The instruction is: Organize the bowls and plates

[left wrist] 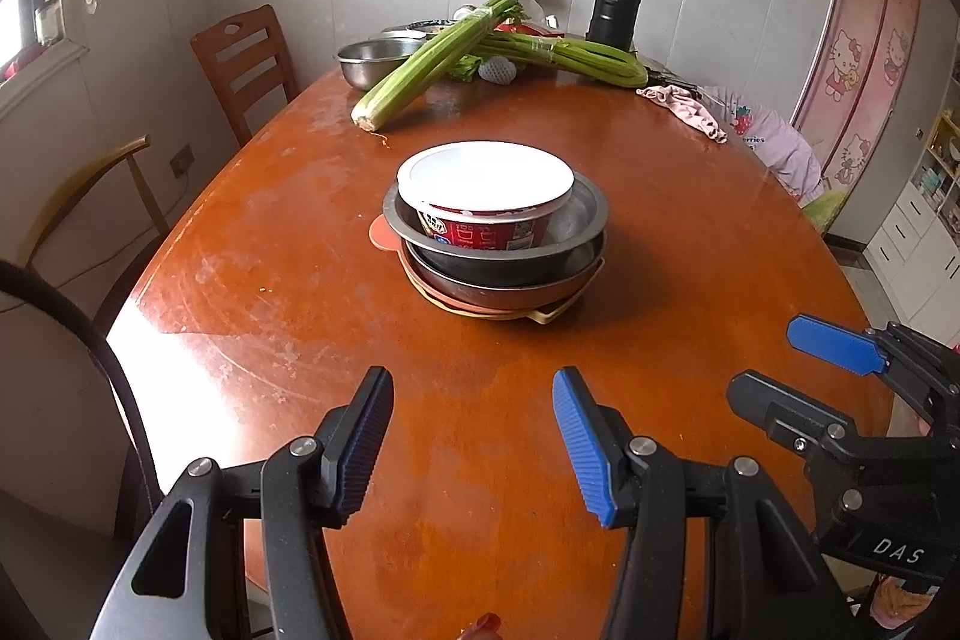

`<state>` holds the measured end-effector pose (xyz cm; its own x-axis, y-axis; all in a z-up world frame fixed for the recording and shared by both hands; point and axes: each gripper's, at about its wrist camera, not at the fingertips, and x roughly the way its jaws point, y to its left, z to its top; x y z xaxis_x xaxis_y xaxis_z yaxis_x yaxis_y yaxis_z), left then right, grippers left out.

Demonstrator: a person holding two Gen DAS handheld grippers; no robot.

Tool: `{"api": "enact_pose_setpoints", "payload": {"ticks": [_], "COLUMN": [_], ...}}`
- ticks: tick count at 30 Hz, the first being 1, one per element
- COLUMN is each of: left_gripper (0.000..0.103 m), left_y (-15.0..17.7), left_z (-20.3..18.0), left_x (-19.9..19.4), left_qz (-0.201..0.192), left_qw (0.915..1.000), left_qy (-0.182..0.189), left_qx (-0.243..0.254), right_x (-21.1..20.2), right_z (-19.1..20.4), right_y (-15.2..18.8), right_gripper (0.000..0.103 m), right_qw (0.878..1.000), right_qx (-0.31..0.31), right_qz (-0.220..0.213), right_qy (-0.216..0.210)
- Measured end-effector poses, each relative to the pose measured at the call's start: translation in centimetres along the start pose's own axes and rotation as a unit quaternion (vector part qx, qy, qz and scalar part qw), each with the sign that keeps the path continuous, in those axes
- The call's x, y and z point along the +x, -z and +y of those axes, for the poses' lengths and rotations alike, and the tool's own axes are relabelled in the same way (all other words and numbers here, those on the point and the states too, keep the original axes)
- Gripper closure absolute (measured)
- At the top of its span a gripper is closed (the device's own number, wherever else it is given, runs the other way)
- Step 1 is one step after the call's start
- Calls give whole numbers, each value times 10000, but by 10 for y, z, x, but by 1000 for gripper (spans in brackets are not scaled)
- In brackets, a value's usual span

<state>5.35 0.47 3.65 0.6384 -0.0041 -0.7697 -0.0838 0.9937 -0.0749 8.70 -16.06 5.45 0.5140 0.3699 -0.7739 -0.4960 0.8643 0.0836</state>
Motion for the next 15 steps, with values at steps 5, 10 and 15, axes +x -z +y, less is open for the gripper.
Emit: {"api": "enact_pose_setpoints", "payload": {"ticks": [5, 10, 15], "left_gripper": [48, 48, 48], "left_y": [0, 1, 1], "left_z": [0, -1, 0], "left_x": [1, 2, 3], "left_qz": [19, 39, 55], "left_qw": [10000, 10000, 10000], "left_qy": [15, 35, 19], "left_qx": [15, 36, 26], "right_x": [1, 4, 5], "right_z": [-1, -1, -1], "right_y": [2, 3, 4], "right_gripper": [36, 36, 36], "right_qw": [10000, 10000, 10000], "right_qx": [25, 19, 15], "right_qz": [31, 63, 81], "right_qy": [20, 2, 7]}}
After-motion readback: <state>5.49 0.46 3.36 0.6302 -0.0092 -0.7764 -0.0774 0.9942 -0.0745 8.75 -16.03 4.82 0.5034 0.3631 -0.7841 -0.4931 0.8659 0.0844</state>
